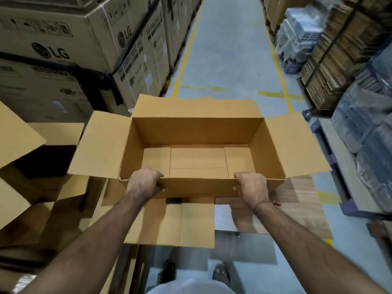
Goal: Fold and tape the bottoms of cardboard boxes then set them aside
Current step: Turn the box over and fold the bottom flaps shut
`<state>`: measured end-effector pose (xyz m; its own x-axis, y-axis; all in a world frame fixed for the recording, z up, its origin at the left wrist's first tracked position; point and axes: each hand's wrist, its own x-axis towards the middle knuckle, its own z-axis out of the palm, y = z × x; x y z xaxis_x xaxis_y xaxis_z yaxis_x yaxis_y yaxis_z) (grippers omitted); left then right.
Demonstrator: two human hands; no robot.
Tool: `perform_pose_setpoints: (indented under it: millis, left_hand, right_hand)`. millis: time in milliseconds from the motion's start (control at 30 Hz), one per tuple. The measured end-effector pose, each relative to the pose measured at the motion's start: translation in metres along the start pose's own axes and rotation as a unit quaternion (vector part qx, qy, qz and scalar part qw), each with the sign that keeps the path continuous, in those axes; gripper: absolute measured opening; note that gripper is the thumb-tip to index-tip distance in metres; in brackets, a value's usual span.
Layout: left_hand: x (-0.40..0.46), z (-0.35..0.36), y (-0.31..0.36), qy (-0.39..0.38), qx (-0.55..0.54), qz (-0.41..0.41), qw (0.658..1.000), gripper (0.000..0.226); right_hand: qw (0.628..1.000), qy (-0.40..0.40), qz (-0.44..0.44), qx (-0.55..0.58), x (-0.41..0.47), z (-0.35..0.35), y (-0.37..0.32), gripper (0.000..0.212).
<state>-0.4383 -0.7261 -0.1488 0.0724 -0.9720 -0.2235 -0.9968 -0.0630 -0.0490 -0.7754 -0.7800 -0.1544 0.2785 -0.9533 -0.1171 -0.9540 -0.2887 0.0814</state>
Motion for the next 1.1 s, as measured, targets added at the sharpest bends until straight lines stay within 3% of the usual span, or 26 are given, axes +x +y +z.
perform_pose_setpoints:
  millis: [267, 433, 533, 600, 667, 733, 800, 867, 967, 1100]
  left_hand:
    - [0.004, -0.002, -0.006, 0.009, -0.012, 0.024, 1.000, 0.034]
    - [-0.003, 0.005, -0.009, -0.003, -0.020, 0.034, 0.999, 0.036]
    - [-0.007, 0.003, -0.014, -0.046, -0.058, 0.045, 0.996, 0.059]
    - [-0.007, -0.005, -0.019, -0.080, -0.189, 0.009, 0.979, 0.089]
    - [-0.001, -0.011, -0.027, 0.015, -0.292, -0.042, 0.955, 0.100]
    - [0.007, -0.021, -0.038, 0.139, -0.204, -0.108, 0.963, 0.085]
    - [0.009, -0.025, -0.052, 0.160, -0.098, -0.200, 0.962, 0.082]
    - [0.008, -0.023, -0.068, 0.096, -0.150, -0.265, 0.948, 0.080]
    - [0.009, -0.011, -0.082, 0.019, -0.302, -0.264, 0.916, 0.045]
    - [0.011, -0.002, -0.076, 0.018, -0.310, -0.260, 0.914, 0.039]
  right_hand:
    - [1.000, 0.006, 0.016, -0.020, 0.002, -0.006, -0.006, 0.018]
    - [0.999, -0.023, 0.031, 0.001, -0.004, 0.000, -0.008, 0.030]
    - [0.984, -0.046, 0.050, 0.162, -0.009, -0.004, -0.004, 0.034]
    - [0.935, -0.049, 0.079, 0.342, -0.009, -0.017, 0.005, 0.038]
    - [0.920, 0.023, 0.131, 0.368, -0.002, -0.023, 0.017, 0.045]
    - [0.950, 0.111, 0.208, 0.204, 0.005, -0.026, 0.034, 0.057]
    - [0.937, 0.143, 0.302, 0.103, 0.011, -0.026, 0.055, 0.065]
    - [0.917, 0.086, 0.372, 0.114, 0.014, -0.024, 0.074, 0.062]
    - [0.911, -0.027, 0.369, 0.184, 0.016, -0.016, 0.091, 0.032]
    - [0.894, -0.019, 0.352, 0.275, 0.016, -0.003, 0.093, 0.020]
